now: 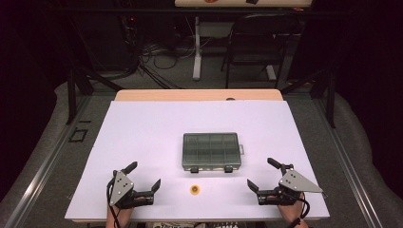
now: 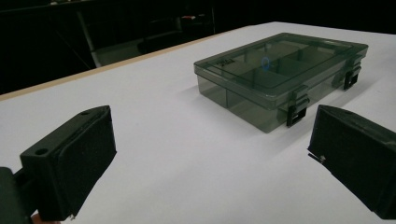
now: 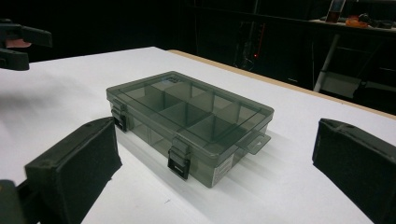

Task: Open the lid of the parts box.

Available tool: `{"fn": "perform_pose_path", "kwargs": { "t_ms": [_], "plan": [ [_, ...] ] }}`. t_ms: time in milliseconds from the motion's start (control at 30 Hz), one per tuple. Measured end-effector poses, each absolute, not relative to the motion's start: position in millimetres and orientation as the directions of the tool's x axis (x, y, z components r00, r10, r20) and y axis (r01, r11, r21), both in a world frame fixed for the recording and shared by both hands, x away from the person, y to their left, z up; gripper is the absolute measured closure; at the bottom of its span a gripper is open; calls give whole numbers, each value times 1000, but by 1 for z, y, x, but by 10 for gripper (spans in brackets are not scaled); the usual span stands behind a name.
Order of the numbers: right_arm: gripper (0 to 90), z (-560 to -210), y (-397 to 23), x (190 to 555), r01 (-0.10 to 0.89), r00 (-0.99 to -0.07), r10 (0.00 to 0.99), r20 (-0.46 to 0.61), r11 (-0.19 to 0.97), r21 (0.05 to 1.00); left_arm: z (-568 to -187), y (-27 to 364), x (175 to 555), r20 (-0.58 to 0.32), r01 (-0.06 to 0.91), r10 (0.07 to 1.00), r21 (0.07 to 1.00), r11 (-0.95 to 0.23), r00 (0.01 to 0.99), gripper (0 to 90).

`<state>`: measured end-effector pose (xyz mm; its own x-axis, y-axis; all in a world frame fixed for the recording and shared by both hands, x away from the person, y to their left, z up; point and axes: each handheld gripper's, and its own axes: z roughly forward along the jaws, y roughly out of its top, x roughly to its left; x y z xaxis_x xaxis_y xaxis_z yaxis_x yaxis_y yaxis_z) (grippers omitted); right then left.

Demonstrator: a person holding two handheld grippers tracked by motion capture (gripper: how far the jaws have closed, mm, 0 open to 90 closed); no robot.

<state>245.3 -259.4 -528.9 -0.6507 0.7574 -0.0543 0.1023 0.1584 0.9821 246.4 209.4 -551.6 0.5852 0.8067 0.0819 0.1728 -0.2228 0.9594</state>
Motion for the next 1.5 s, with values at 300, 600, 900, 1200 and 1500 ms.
{"fn": "perform_pose_path", "kwargs": {
  "t_ms": [300,600,900,1200,1500],
  "plan": [
    [0,-525,-255,254,110,-665,744,-63,181,977,-550,202,254,59,180,791,961,-210,609,3],
    [0,-525,-249,261,123,-677,732,-83,222,967,-551,195,262,54,183,766,958,-221,640,3],
    [0,-524,-242,274,133,-689,717,-107,271,953,-550,191,270,18,214,750,953,-212,661,3],
    [0,-526,-238,285,158,-716,692,-93,291,944,-551,185,281,25,226,738,944,-239,675,3],
    [0,-523,-234,298,161,-725,683,-83,285,945,-548,181,289,0,265,724,931,-252,689,0]
  ]
}}
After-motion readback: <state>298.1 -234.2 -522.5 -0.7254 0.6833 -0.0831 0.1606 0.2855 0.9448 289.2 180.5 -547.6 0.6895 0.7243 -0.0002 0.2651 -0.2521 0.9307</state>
